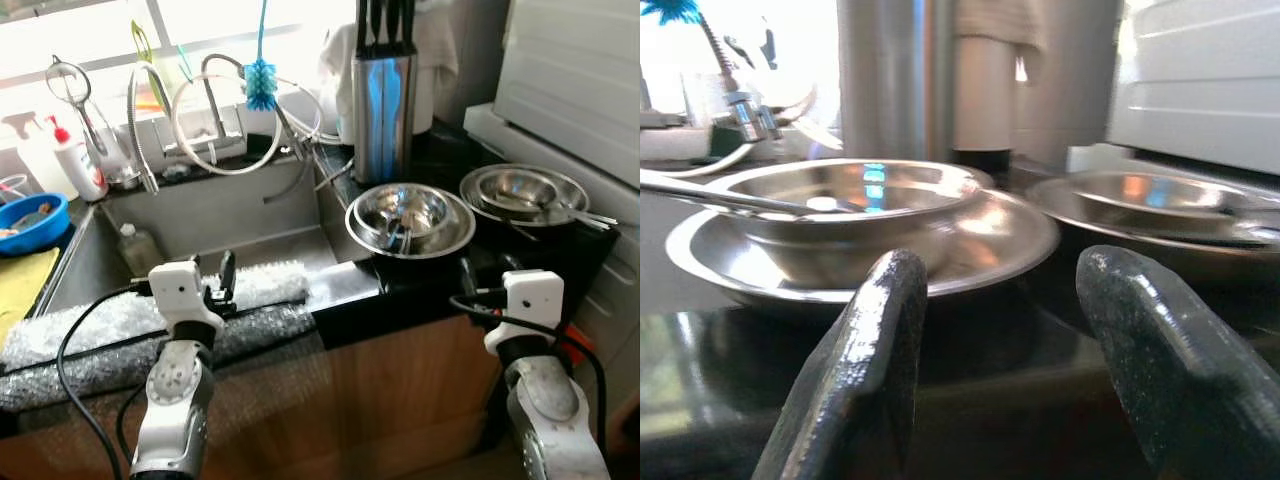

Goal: Kitchen organization

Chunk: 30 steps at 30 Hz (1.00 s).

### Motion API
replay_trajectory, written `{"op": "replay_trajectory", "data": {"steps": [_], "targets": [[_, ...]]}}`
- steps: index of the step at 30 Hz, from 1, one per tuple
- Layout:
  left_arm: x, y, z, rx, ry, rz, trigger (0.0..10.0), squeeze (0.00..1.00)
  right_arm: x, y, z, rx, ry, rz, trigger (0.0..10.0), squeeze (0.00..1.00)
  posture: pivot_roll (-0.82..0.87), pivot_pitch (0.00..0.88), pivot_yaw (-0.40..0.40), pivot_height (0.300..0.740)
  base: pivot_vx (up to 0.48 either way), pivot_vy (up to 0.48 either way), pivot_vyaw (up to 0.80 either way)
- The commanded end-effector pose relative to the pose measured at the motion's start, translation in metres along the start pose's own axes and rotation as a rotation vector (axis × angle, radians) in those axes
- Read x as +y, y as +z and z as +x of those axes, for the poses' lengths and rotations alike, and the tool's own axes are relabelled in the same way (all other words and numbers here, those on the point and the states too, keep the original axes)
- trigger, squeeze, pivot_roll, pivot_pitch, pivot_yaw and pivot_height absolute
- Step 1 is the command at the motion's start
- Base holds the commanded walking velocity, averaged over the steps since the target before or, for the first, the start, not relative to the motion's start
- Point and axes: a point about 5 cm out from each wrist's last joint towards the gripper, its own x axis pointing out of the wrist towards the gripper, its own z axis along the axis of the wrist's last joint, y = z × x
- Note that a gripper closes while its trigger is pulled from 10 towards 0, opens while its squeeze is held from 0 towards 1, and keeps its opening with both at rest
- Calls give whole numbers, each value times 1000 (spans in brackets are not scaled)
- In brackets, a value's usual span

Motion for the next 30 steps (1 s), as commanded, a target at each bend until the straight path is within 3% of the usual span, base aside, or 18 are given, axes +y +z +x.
{"op": "replay_trajectory", "data": {"steps": [1, 17, 27, 30], "targets": [[4, 5, 2, -19, 12, 12, 10000, 0, 7, 5, 2, -18, 22, 11, 10000, 0, -139, 0, 91, 740, 0, 0, 0], [4, 6, 4, -25, 12, -3, 10000, 0, 9, 6, 2, -19, 26, 17, 10000, 0, -144, 0, 90, 740, 0, 0, 0], [9, 17, 6, -60, 29, -14, 10000, 0, 14, 6, 1, -22, 41, 15, 10000, 0, -139, 0, 91, 740, 0, 0, 0], [15, 29, 12, -97, 46, -19, 10000, 0, 24, 7, 0, -30, 75, 9, 10000, 0, -134, 0, 94, 740, 0, 0, 0]]}}
